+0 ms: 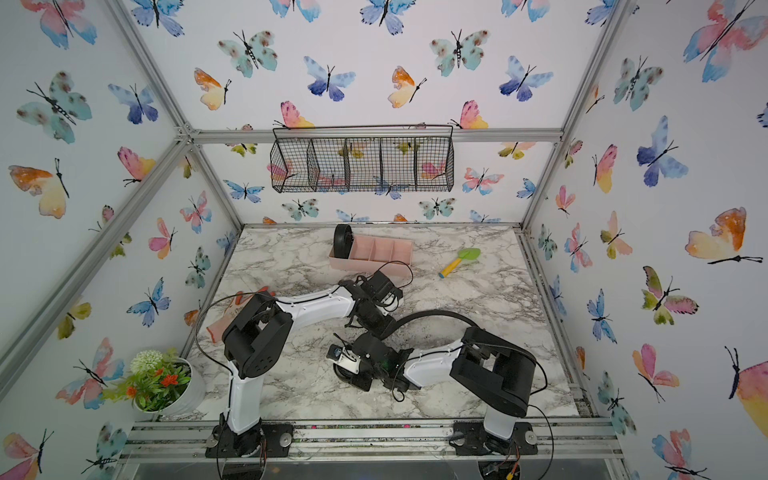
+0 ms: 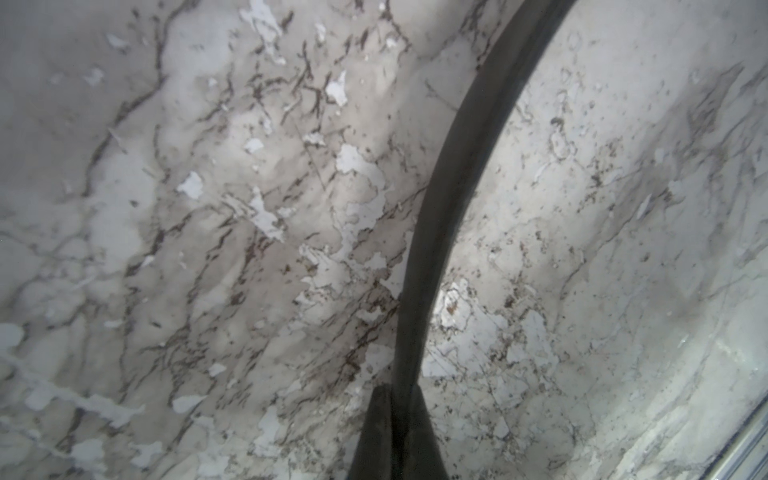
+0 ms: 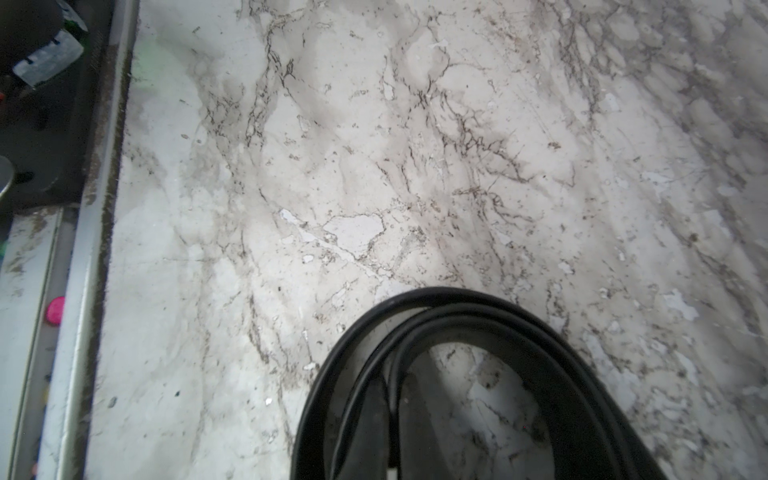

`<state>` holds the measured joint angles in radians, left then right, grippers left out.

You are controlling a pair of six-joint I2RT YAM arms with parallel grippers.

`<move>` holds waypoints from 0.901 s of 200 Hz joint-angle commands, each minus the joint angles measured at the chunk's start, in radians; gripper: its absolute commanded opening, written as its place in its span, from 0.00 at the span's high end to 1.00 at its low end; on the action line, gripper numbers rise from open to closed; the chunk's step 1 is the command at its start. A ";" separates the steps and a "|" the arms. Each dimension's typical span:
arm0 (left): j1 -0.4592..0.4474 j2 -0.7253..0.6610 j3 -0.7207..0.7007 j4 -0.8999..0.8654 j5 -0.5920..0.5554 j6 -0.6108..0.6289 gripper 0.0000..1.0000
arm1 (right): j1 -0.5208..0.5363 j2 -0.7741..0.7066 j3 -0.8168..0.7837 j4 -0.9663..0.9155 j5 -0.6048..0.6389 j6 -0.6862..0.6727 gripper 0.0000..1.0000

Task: Place the belts into the storage roll
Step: Roll the belt at the center of the board.

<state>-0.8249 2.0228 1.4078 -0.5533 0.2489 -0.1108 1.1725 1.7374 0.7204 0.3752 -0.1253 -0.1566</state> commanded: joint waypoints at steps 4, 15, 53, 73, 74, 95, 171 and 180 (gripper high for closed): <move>0.025 -0.065 -0.071 -0.029 -0.038 -0.088 0.74 | 0.007 0.033 -0.019 -0.042 -0.017 0.008 0.97; 0.068 -0.116 -0.104 0.024 -0.013 -0.132 0.55 | 0.008 0.030 -0.025 -0.039 -0.017 0.011 0.97; 0.181 -0.283 -0.164 0.118 -0.035 -0.241 0.22 | 0.008 0.025 -0.048 -0.025 -0.016 0.022 0.97; 0.251 -0.381 -0.220 0.166 -0.082 -0.301 0.05 | 0.007 0.026 -0.053 -0.019 -0.015 0.025 0.97; 0.256 -0.386 -0.222 0.169 -0.084 -0.306 0.05 | 0.008 0.027 -0.054 -0.018 -0.015 0.025 0.97; 0.382 -0.508 -0.331 0.219 -0.083 -0.380 0.02 | 0.008 0.028 -0.058 -0.009 -0.021 0.030 0.97; 0.631 -0.836 -0.862 0.309 0.289 -0.502 0.02 | 0.009 0.015 -0.056 -0.011 -0.029 0.035 0.97; 0.636 -0.867 -0.904 0.329 0.330 -0.524 0.02 | 0.008 0.013 -0.059 -0.015 -0.029 0.037 0.97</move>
<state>-0.2134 1.2488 0.6167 -0.2951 0.3679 -0.5571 1.1725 1.7374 0.6918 0.4278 -0.1360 -0.1295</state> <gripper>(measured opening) 0.984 0.064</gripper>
